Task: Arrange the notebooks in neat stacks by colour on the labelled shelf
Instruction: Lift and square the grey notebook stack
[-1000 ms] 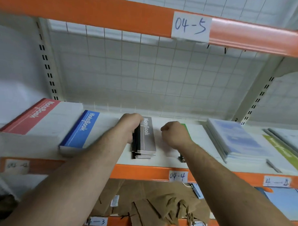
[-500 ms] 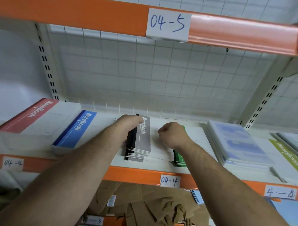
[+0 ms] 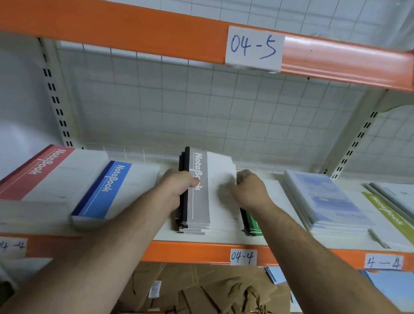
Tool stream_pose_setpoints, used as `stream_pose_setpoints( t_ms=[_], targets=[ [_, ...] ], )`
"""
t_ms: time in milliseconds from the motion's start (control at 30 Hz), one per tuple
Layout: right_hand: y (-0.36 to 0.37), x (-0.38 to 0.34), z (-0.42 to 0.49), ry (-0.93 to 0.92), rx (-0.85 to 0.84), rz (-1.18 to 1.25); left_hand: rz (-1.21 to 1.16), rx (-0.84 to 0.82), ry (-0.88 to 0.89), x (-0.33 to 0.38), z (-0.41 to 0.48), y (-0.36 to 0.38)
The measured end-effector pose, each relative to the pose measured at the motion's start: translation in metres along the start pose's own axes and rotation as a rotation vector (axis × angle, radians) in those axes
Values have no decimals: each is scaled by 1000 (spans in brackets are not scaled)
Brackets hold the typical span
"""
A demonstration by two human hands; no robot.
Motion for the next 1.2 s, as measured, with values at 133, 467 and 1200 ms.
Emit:
stream_pose_setpoints(
  t_ms=[133, 467, 1200],
  targets=[
    [0, -5, -1, 41, 33, 449, -127, -76, 270, 15, -18, -10],
    [17, -14, -25, -121, 21, 681, -49, -221, 477, 20, -37, -15],
    [21, -21, -34, -117, 49, 755, -106, -106, 574, 18, -52, -11]
  ],
)
Point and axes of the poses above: each hand's wrist, its own z-axis towards the middle knuckle, its own y-axis out of the palm, x = y × z, the point moved 7 cm from there along z, towards the middle knuckle, and after that the axes turned 4 degrees about -y, right-handed, at the moved point
